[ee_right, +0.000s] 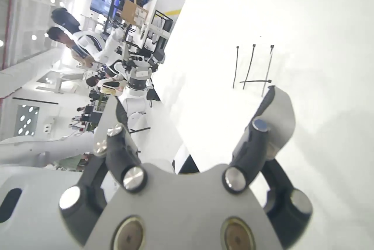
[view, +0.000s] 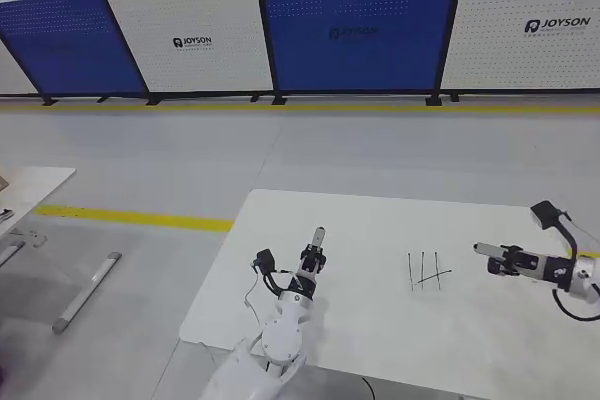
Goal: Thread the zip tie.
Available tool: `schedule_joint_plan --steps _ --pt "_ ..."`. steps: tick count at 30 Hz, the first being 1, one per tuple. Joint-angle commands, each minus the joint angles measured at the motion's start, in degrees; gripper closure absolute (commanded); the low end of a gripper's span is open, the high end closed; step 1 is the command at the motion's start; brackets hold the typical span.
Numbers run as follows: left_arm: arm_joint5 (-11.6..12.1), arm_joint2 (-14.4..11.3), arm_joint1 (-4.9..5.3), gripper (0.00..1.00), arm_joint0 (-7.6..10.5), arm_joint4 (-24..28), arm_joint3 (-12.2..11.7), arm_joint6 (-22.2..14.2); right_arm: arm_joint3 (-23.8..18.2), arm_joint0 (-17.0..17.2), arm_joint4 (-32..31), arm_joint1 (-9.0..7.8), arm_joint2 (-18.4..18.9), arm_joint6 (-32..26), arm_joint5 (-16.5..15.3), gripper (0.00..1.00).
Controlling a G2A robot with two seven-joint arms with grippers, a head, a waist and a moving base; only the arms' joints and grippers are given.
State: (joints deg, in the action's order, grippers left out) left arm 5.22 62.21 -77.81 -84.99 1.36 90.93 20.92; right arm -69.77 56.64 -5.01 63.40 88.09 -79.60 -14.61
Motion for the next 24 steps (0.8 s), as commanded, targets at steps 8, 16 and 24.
schedule_joint_plan --steps 8,16,24 --pt "0.0 0.0 0.0 0.0 0.0 0.0 0.0 0.0 8.64 -3.83 -7.88 -0.21 -7.01 2.73 -0.48 0.0" --pt "0.0 0.0 0.0 0.0 0.0 0.0 0.0 0.0 8.64 -3.83 -7.88 -0.21 -7.01 2.73 -0.48 0.0" --pt "0.0 0.0 0.0 0.0 0.0 0.0 0.0 0.0 6.22 -4.5 -8.28 -0.32 -11.06 -0.04 -4.87 0.0"
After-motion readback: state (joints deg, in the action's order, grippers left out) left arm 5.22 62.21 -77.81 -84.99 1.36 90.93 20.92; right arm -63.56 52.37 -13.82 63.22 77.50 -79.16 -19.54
